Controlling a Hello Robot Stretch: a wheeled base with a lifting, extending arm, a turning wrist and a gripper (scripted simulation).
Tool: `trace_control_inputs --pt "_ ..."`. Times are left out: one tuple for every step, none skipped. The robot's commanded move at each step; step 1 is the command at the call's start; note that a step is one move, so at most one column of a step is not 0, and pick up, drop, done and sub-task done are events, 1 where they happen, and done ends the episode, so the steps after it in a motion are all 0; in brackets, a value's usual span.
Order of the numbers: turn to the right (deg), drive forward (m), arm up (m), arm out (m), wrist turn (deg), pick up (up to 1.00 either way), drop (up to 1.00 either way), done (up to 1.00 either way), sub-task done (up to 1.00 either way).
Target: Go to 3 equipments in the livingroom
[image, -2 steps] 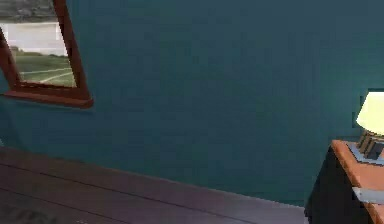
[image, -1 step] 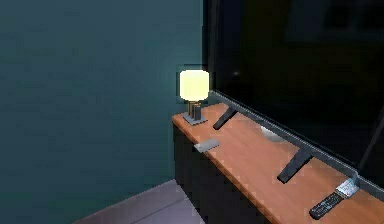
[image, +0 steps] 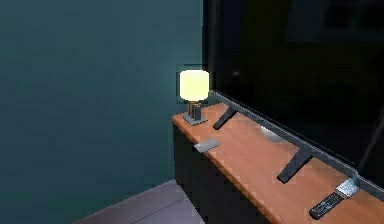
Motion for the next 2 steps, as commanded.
trace_control_inputs --pt "45.0 0.00 0.00 0.00 0.0 0.00 0.00 0.00 0.00" --pt "45.0 0.00 0.00 0.00 0.0 0.00 0.00 0.00 0.00"
